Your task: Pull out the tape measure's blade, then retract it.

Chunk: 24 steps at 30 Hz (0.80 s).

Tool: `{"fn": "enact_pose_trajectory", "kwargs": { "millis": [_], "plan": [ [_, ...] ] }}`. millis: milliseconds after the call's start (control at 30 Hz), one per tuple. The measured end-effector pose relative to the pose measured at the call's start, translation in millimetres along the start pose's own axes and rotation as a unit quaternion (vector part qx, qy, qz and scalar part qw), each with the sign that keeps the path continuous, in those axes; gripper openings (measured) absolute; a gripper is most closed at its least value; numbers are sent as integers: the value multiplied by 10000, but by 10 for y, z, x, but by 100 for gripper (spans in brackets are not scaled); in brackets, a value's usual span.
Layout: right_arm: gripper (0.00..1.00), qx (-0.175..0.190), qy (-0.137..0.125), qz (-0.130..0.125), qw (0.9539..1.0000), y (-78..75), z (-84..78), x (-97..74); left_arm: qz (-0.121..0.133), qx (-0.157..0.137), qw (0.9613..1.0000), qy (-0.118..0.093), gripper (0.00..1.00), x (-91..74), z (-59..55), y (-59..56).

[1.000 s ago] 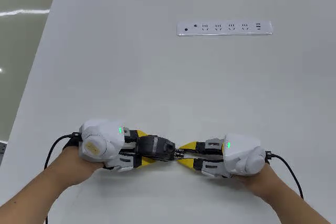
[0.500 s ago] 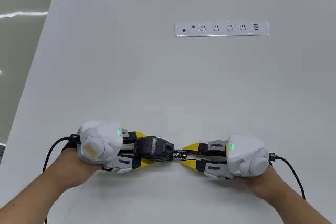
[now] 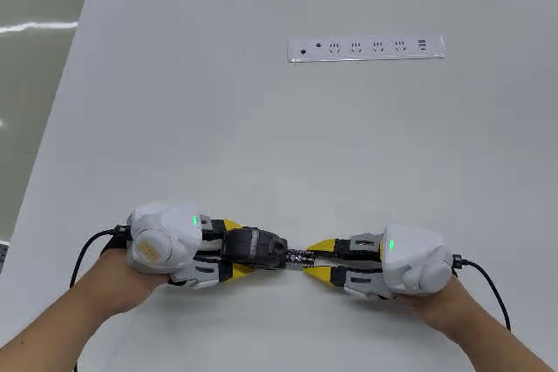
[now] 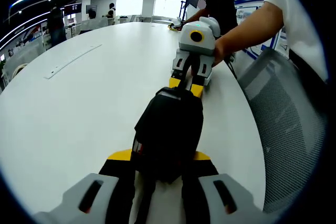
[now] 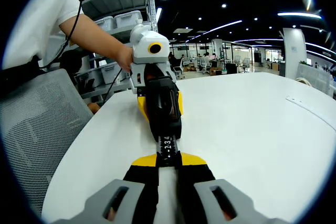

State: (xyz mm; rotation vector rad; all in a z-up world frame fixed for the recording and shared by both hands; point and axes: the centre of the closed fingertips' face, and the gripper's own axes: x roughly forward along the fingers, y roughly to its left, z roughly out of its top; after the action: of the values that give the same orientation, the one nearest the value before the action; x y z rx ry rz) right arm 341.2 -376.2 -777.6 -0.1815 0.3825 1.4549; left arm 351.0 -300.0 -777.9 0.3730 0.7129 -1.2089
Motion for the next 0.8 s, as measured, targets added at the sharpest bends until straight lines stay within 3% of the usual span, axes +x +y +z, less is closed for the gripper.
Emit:
{"fn": "enact_pose_trajectory", "kwargs": {
  "millis": [800],
  "plan": [
    [12, 149, -32, -45, 9999, -8, -55, -139, 15, -13, 10000, -34, 30, 1, -1, -1]
  ]
}}
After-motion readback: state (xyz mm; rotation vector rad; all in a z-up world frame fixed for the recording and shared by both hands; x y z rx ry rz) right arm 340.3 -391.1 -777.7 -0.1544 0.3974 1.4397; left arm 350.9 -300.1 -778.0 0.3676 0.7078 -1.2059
